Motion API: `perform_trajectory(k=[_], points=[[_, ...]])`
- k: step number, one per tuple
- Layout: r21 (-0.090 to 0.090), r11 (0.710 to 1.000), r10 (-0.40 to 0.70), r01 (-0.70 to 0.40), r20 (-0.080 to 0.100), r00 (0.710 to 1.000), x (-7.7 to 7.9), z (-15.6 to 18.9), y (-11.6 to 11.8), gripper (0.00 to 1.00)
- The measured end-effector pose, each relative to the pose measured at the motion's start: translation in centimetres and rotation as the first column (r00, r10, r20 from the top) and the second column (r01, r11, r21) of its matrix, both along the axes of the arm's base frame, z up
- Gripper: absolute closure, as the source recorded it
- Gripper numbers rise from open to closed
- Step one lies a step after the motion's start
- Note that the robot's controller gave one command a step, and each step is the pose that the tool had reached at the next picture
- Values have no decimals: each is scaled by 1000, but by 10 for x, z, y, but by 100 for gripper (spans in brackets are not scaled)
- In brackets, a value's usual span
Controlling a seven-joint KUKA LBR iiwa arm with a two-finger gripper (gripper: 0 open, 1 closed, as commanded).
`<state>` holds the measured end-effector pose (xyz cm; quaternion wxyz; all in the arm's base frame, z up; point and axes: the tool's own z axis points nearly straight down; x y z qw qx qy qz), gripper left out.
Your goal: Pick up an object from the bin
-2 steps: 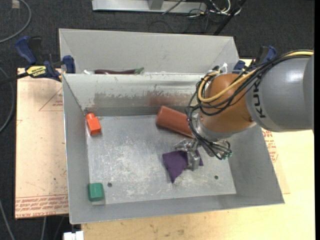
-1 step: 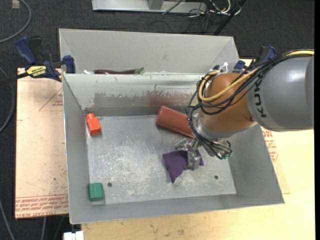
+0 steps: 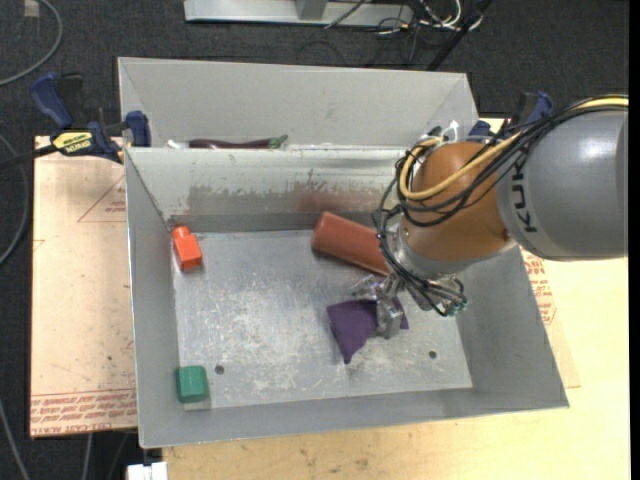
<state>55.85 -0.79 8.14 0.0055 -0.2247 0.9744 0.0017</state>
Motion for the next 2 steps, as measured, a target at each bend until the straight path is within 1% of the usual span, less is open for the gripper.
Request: perform_trajectory(k=[2], points=[[1, 1000, -1, 1, 2, 1000, 1, 11, 0, 100]])
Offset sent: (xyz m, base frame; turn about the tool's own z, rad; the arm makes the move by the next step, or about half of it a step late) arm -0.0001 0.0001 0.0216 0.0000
